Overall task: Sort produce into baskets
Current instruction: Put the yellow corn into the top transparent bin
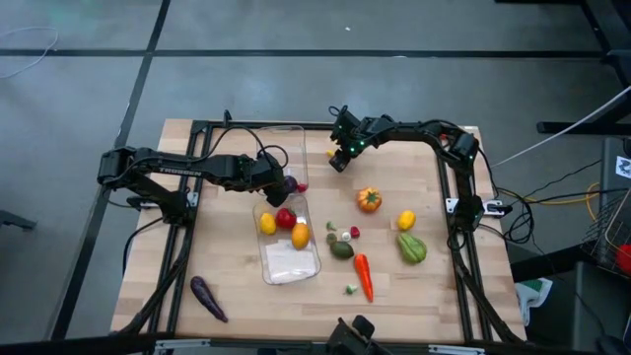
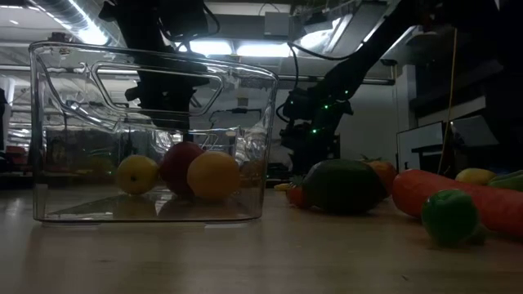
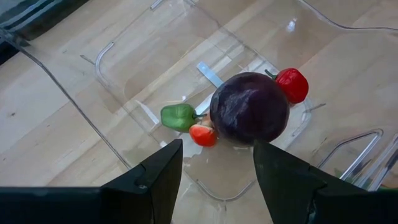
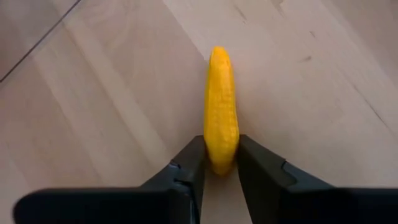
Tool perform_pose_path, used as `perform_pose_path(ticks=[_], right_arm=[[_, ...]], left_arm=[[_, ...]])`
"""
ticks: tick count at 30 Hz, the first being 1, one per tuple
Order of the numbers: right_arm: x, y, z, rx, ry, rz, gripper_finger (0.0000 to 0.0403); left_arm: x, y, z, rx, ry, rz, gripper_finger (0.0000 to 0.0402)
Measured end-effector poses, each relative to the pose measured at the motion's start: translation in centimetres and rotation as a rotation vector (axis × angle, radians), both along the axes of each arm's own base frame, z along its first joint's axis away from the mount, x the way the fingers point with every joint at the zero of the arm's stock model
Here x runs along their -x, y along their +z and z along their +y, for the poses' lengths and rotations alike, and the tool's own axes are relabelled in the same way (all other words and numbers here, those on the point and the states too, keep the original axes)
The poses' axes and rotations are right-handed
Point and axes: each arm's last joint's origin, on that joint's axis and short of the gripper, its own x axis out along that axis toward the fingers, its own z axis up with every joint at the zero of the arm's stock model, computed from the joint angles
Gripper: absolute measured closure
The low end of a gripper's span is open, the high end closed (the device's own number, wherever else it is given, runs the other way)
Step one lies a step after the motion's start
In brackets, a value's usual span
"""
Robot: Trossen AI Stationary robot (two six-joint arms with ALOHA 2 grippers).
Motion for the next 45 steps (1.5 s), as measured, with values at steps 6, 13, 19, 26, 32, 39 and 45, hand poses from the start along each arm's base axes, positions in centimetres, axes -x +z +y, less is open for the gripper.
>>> perform_pose_path(ticks=[6, 13, 19, 26, 32, 39, 45], right_arm=[[-0.5, 1.3, -0.3, 0.007, 0.001, -0.014, 0.0333], [-1.4, 4.5, -0.9, 0.009, 0.001, -0.009, 0.0336], [-2.5, 8.3, -0.3, -0.006, 0.073, -0.022, 0.0336], [-5.2, 11.2, 3.5, 0.011, 0.271, -0.086, 0.0335], [-6.9, 11.2, 7.6, 0.063, 0.415, -0.076, 0.0335], [-8.5, 11.6, 10.7, 0.187, 0.447, -0.096, 0.0334], [-9.3, 11.9, 11.8, 0.216, 0.471, -0.156, 0.0334]], left_arm=[[0.0, 0.0, 0.0, 0.001, 0.000, 0.004, 0.0208], [0.1, 0.0, 0.0, 0.001, 0.000, 0.007, 0.0208], [0.1, 0.0, 0.0, 0.001, -0.001, 0.008, 0.0208], [0.1, 0.0, 0.0, 0.001, -0.002, 0.008, 0.0208], [0.1, 0.0, 0.0, 0.000, -0.002, 0.008, 0.0208], [0.1, 0.0, 0.0, 0.000, -0.003, 0.008, 0.0208], [0.1, 0.0, 0.0, 0.000, -0.005, 0.010, 0.0208]])
